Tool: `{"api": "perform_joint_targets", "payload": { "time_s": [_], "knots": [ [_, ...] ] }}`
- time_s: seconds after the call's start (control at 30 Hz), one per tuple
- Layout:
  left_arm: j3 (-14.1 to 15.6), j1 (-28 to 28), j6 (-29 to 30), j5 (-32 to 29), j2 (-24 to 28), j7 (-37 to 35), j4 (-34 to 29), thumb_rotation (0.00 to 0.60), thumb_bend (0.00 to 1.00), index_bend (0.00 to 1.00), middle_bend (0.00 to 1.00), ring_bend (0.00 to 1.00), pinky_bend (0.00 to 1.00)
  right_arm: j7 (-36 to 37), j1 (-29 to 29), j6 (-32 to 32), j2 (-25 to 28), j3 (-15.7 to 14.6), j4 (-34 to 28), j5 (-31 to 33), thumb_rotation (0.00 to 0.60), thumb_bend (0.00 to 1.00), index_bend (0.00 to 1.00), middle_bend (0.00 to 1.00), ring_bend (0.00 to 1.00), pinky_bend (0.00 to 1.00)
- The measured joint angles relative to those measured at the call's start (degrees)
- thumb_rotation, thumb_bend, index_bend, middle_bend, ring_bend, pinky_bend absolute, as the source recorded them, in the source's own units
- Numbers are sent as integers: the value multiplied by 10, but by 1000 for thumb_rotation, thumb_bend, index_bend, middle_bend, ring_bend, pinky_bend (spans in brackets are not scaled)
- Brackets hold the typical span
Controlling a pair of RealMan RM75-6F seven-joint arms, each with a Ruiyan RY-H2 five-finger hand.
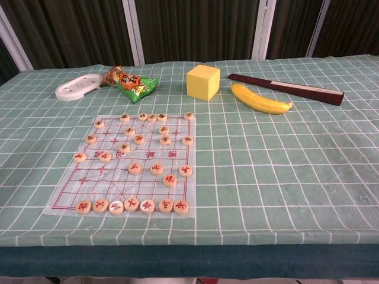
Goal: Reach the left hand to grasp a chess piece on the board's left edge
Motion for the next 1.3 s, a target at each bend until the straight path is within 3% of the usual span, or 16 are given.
{"api": "perform_joint_targets", "payload": {
  "time_s": [0.27,0.37,0.5,0.63,0.67,0.77,0.83,0.93,1.07,1.3],
  "knots": [
    [6,-7,-14,7,-3,-4,4,600,455,0,0,0,124,5,-10,19,4,-8,0,-16,600,207,0,0,0,0],
    [6,-7,-9,15,-13,-13,6,600,453,0,12,28,184,10,-13,22,6,-12,2,-24,600,207,0,0,0,0],
    [-8,-15,0,17,-47,-35,27,600,442,9,267,341,499,11,-13,22,6,-15,1,-33,600,207,0,0,0,0],
    [-18,-32,-37,-8,-55,-33,36,600,440,18,513,660,789,12,-12,29,3,-18,2,-51,600,207,0,0,0,0],
    [-21,-37,-49,-19,-52,-28,27,600,440,23,546,692,815,12,-11,29,2,-18,4,-53,600,208,0,0,0,0],
    [-43,-56,-82,-67,-43,-6,-13,600,441,95,808,921,967,9,-9,23,0,-16,6,-47,600,208,0,0,0,0],
    [-63,-69,-94,-105,-43,7,-33,600,441,138,933,989,999,8,-7,18,0,-14,6,-42,600,208,0,0,0,0],
    [-86,-86,-111,-154,-45,22,-60,600,441,164,995,1000,1000,7,-6,16,0,-13,6,-39,600,207,0,0,0,0],
    [-102,-102,-133,-196,-45,36,-84,600,438,212,1000,1000,1000,9,-5,15,1,-12,5,-37,600,207,0,0,0,0],
    [-135,-164,-211,-361,-61,50,-77,600,426,298,1000,1000,1000,18,3,-9,6,-14,1,-27,600,208,0,0,0,0]
  ]
}}
